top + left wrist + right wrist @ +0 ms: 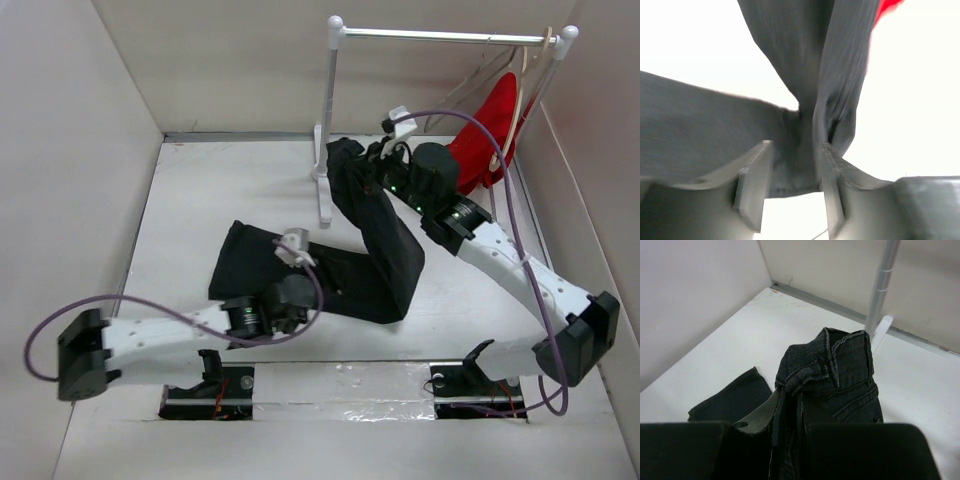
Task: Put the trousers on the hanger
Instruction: Fold the trousers at the center of the board.
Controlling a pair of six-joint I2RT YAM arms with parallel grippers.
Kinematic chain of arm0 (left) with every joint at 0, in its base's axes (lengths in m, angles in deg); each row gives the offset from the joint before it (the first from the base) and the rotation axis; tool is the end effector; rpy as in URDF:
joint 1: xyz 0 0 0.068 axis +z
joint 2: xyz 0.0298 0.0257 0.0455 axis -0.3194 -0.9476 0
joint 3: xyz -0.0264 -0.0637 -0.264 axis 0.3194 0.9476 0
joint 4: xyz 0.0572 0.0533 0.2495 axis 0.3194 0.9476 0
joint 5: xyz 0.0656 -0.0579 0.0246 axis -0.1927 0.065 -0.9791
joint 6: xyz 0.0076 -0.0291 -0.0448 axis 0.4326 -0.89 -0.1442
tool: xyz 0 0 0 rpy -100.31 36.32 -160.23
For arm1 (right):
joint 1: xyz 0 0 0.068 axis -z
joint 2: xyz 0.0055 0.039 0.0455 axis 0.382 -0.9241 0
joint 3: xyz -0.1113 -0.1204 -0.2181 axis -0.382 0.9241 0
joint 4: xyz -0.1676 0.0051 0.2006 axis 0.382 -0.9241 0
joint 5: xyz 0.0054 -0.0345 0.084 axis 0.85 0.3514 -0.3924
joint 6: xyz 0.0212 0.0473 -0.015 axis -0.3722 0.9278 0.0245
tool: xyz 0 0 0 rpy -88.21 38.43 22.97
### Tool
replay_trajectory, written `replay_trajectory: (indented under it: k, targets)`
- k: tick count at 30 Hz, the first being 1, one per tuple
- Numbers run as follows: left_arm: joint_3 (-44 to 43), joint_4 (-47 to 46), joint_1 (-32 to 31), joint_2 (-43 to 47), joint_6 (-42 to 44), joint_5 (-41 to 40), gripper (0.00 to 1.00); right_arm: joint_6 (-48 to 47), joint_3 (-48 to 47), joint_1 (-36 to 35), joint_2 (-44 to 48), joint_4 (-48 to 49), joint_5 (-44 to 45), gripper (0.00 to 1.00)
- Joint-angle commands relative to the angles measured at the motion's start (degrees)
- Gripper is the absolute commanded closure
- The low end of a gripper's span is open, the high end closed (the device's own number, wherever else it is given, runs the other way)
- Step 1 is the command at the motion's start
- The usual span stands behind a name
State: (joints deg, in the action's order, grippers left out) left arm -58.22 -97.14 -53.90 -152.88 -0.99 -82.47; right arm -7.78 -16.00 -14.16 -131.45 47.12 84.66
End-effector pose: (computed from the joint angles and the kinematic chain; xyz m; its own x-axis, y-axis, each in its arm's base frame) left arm 0.0959 -0.2323 0.2768 -0.4462 -0.4766 -0.7575 0.3653 0.6757 -0.6403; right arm 0.2486 0.1876 0.4186 -0.1052 0.0852 -0.9908 -0.6403 0.7565 0.1331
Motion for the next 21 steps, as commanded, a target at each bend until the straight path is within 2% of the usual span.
replay_trajectory:
  k: [1, 3, 4, 7, 12, 15, 16, 17, 19, 20, 21]
  targets:
    - [1.83, 12.10, 1.33, 15.40, -0.26, -12.20, 0.66, -0.16, -6.61, -3.54, -2.36, 7.81, -0.15, 1.00]
    - [1.40, 15.78, 3.97, 21.86, 1.85, -11.95, 0.74, -0.78, -8.81, -5.29, -5.86, 7.38, 1.08, 1.00]
    - [0.27, 17.28, 4.67, 27.37, 2.12, -11.86, 0.76, -1.39, -10.99, -6.96, -7.28, 7.11, 2.22, 1.00]
    - [-1.50, 21.69, 6.43, 36.09, 3.78, -12.73, 0.80, -2.10, -15.39, -10.64, -13.24, 7.29, 3.54, 1.00]
    - [-5.98, 30.99, 6.44, 42.01, 3.44, -18.00, 0.82, -2.37, -21.38, -17.95, -25.20, 8.07, 6.80, 1.00]
    - [-5.81, 32.85, 6.44, 44.47, 2.30, -19.85, 0.81, -2.28, -25.51, -23.22, -35.04, 8.08, 7.24, 0.99]
    - [-6.07, 33.20, 6.44, 45.17, 1.95, -19.85, 0.80, -2.28, -26.82, -24.28, -37.59, 7.21, 5.85, 0.92]
    - [-6.25, 33.99, 6.44, 45.44, 1.42, -20.38, 0.79, -1.84, -27.97, -25.24, -41.44, 6.85, 4.97, 0.74]
    - [-6.51, 35.49, 6.44, 46.14, 0.54, -21.17, 0.78, -0.44, -28.51, -26.66, -43.32, 7.89, 1.64, 0.55]
    - [-6.77, 35.75, 6.44, 46.41, 0.19, -22.04, 0.77, 0.00, -27.90, -27.44, -43.41, 8.42, 1.36, 0.42]
    - [-7.12, 36.54, 6.44, 46.50, 0.01, -22.49, 0.77, 0.27, -25.71, -27.97, -42.28, 9.04, 1.53, 0.36]
